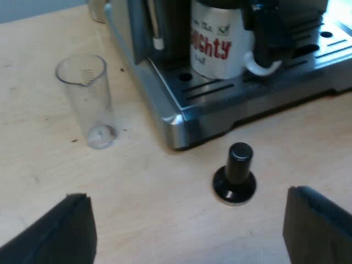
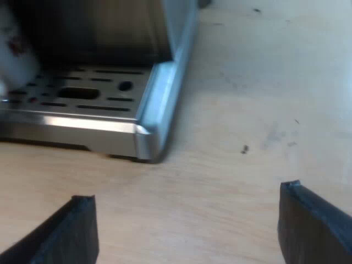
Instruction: Remove mug from coffee machine
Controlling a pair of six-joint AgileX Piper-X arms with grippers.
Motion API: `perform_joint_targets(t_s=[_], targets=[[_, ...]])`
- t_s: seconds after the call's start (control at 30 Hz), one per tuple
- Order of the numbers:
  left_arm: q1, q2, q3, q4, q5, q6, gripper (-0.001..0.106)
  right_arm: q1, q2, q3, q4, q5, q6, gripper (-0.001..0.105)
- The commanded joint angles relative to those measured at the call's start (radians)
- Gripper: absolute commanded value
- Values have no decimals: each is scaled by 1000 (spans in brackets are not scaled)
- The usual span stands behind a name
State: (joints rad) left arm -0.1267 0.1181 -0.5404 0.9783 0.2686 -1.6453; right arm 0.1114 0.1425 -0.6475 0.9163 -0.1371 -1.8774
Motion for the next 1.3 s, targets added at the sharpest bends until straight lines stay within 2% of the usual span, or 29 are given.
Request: perform_joint_targets(t_s=[0.03, 0.23, 0.5, 0.73, 1.03, 1.13, 1.3], targets=[[-39, 33, -7, -44, -4, -2, 72, 44, 32, -38, -14, -9, -35, 69], [-56, 93, -17, -127, -4, -2, 72, 105, 92, -68, -32, -18, -35, 69], [-56, 183, -17, -290, 45, -29, 72, 163, 173, -83, -138, -86, -35, 69], [-56, 301, -17, -415, 117, -64, 72, 251, 274, -83, -216, -88, -35, 69], [-56, 391, -4, -484, 170, -36, 72, 396, 430, -83, -383, -63, -35, 69], [-56, 390, 18, -484, 170, 7, 72, 424, 481, -83, -422, -37, -35, 69], [-56, 390, 87, -495, 171, 13, 72, 452, 566, -83, -475, -37, -33, 69]])
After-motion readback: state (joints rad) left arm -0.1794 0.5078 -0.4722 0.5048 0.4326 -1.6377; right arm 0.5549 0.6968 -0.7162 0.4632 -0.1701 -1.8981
